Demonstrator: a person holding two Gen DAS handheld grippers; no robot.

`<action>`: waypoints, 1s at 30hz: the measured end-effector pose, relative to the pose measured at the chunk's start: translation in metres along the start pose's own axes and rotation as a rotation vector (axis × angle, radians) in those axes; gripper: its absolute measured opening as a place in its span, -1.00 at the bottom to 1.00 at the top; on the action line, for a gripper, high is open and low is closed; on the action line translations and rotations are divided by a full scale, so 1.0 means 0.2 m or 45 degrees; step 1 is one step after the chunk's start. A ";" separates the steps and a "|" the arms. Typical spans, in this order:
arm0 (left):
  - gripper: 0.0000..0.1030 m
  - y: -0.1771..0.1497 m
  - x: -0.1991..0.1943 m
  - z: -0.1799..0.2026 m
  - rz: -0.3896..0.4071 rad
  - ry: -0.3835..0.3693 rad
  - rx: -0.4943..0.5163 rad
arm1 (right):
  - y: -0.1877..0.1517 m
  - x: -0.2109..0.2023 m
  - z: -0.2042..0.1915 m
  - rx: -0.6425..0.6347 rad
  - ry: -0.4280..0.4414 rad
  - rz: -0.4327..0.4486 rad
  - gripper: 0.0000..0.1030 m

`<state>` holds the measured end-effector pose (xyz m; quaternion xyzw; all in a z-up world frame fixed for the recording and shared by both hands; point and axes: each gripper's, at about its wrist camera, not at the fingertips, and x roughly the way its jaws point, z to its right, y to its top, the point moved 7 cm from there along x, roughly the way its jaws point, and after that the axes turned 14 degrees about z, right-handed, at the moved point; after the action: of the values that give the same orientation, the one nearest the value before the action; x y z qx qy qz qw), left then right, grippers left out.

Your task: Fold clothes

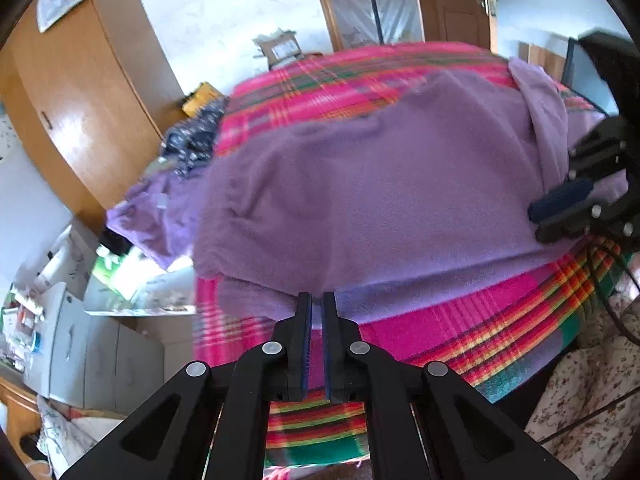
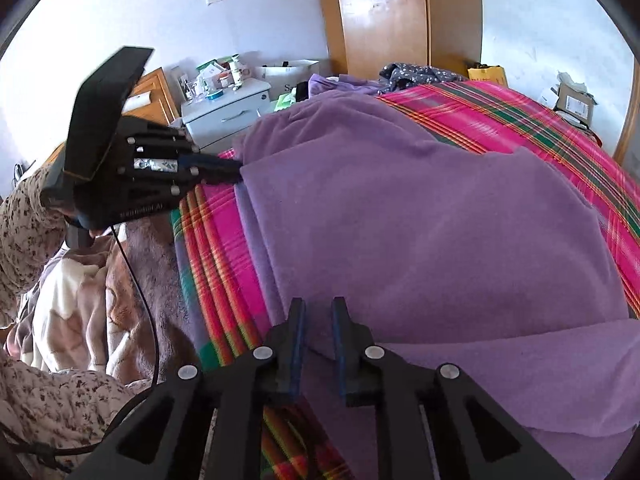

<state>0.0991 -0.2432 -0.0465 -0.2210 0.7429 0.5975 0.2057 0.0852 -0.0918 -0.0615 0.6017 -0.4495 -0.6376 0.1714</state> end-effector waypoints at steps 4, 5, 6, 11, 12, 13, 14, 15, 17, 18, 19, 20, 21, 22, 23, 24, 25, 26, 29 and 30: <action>-0.90 0.11 -0.07 -0.02 0.091 -0.014 -0.100 | 0.00 0.00 0.00 0.012 0.000 0.007 -0.72; -0.90 0.14 -0.08 0.00 0.117 -0.022 -0.109 | 0.00 -0.01 0.00 0.017 0.002 0.014 -0.72; -0.90 0.18 -0.08 0.01 0.140 -0.037 -0.116 | 0.01 -0.02 0.01 0.027 0.006 0.025 -0.72; -0.87 0.29 -0.02 0.16 0.191 -0.147 -0.123 | 0.05 -0.16 0.09 0.098 -0.035 0.136 -0.72; -0.87 0.31 0.00 0.21 0.184 -0.171 -0.120 | 0.06 -0.20 0.12 0.117 -0.057 0.163 -0.72; -0.87 0.32 0.02 0.25 0.178 -0.192 -0.118 | 0.06 -0.25 0.15 0.136 -0.079 0.187 -0.72; -0.84 0.33 0.04 0.29 0.173 -0.218 -0.119 | 0.06 -0.29 0.19 0.150 -0.108 0.208 -0.72; -0.73 0.34 0.05 0.33 0.168 -0.241 -0.117 | 0.05 -0.33 0.23 0.161 -0.142 0.226 -0.72; -0.63 0.35 0.07 0.42 0.164 -0.281 -0.108 | 0.03 -0.42 0.33 0.185 -0.221 0.248 -0.72; -0.62 0.37 0.08 0.47 0.169 -0.306 -0.099 | 0.01 -0.48 0.38 0.193 -0.265 0.251 -0.72; -0.62 0.38 0.08 0.52 0.173 -0.333 -0.088 | -0.01 -0.55 0.43 0.198 -0.311 0.248 -0.72; -0.61 0.39 0.09 0.56 0.175 -0.356 -0.076 | -0.03 -0.61 0.48 0.203 -0.357 0.246 -0.72; -0.59 0.41 0.09 0.61 0.175 -0.378 -0.063 | -0.05 -0.68 0.54 0.208 -0.402 0.244 -0.72; -0.59 0.42 0.10 0.64 0.175 -0.402 -0.050 | -0.07 -0.74 0.59 0.212 -0.448 0.241 -0.72; -0.58 0.43 0.10 0.68 0.176 -0.423 -0.036 | -0.10 -0.81 0.64 0.217 -0.494 0.239 -0.72; -0.55 0.45 0.11 0.71 0.179 -0.436 -0.027 | -0.12 -0.88 0.69 0.222 -0.540 0.236 -0.72; -0.52 0.47 0.12 0.74 0.182 -0.445 -0.018 | -0.14 -0.94 0.74 0.227 -0.586 0.233 -0.72; -0.46 0.48 0.13 0.77 0.182 -0.456 -0.018 | -0.16 -1.01 0.80 0.231 -0.632 0.231 -0.71; -0.40 0.52 0.16 0.83 0.169 -0.496 -0.028 | -0.24 -1.16 0.94 0.231 -0.743 0.187 -0.58; -0.40 0.52 0.18 0.85 0.164 -0.497 -0.028 | -0.26 -1.19 0.98 0.227 -0.772 0.162 -0.52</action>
<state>0.0171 -0.0592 -0.0175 -0.0552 0.6949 0.6491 0.3046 -0.0268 0.1894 0.0186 0.3677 -0.5708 -0.7340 0.0157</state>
